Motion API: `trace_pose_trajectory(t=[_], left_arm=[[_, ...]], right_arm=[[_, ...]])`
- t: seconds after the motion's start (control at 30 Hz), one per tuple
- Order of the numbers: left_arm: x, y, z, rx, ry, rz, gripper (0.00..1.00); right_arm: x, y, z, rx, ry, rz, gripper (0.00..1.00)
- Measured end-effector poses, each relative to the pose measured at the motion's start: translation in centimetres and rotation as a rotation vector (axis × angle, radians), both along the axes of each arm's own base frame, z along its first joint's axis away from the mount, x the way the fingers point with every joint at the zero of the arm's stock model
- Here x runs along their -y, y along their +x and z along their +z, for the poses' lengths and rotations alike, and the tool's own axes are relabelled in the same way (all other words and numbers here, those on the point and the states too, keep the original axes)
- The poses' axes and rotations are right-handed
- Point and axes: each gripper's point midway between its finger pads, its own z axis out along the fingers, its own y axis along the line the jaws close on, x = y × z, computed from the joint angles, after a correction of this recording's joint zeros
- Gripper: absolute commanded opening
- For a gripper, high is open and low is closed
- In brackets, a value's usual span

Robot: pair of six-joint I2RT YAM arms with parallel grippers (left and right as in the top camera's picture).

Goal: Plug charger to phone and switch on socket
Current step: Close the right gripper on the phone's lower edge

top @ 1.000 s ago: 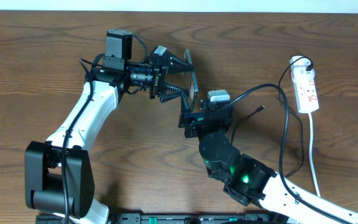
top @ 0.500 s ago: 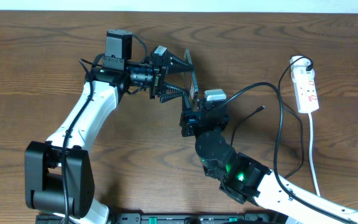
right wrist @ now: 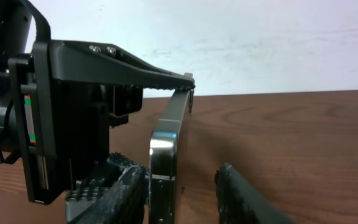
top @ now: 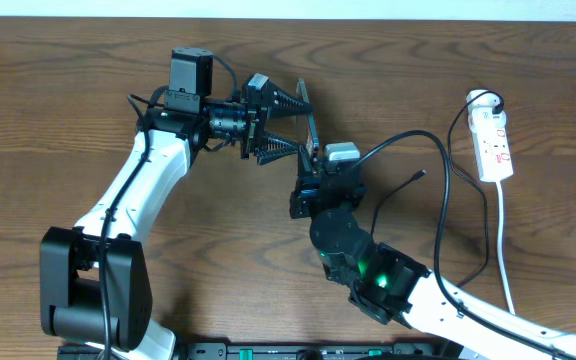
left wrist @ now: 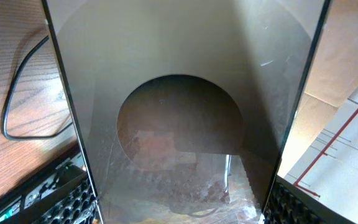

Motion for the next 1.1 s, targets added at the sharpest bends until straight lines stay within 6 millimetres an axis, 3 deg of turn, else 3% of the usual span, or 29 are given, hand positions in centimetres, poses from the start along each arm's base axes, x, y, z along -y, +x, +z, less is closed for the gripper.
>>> trace_pose_trajectory(t=[0.37,0.87,1.1], left_arm=[[0.00,0.00,0.00,0.000,0.000,0.000,0.49],[-0.01,0.07,-0.04,0.002,0.003,0.003,0.48],[-0.03,0.08,-0.02,0.003,0.002,0.004,0.48]], right_arm=[[0.41,0.50,0.49,0.013,0.021,-0.015,0.27],[-0.04,0.55,0.57,0.011,0.035,0.016,0.02],[-0.04,0.55,0.57,0.009,0.042,0.015,0.01]])
